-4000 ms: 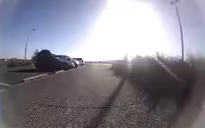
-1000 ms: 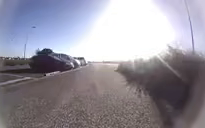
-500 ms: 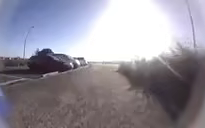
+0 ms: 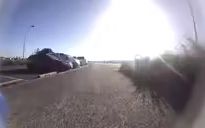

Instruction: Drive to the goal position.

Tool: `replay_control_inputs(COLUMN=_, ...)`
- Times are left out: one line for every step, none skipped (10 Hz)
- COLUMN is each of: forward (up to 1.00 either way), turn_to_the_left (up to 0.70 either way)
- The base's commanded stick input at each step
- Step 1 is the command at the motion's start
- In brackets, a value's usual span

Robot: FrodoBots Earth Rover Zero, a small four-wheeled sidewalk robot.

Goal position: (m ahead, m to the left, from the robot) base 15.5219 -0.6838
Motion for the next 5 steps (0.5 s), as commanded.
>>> replay_control_inputs(forward=0.7, turn_to_the_left=0.0)
replay_control_inputs(forward=0.7, turn_to_the_left=0.0)
replay_control_inputs(forward=0.7, turn_to_the_left=0.0)
replay_control_inputs(forward=0.7, turn_to_the_left=0.0)
replay_control_inputs(forward=0.7, turn_to_the_left=0.0)
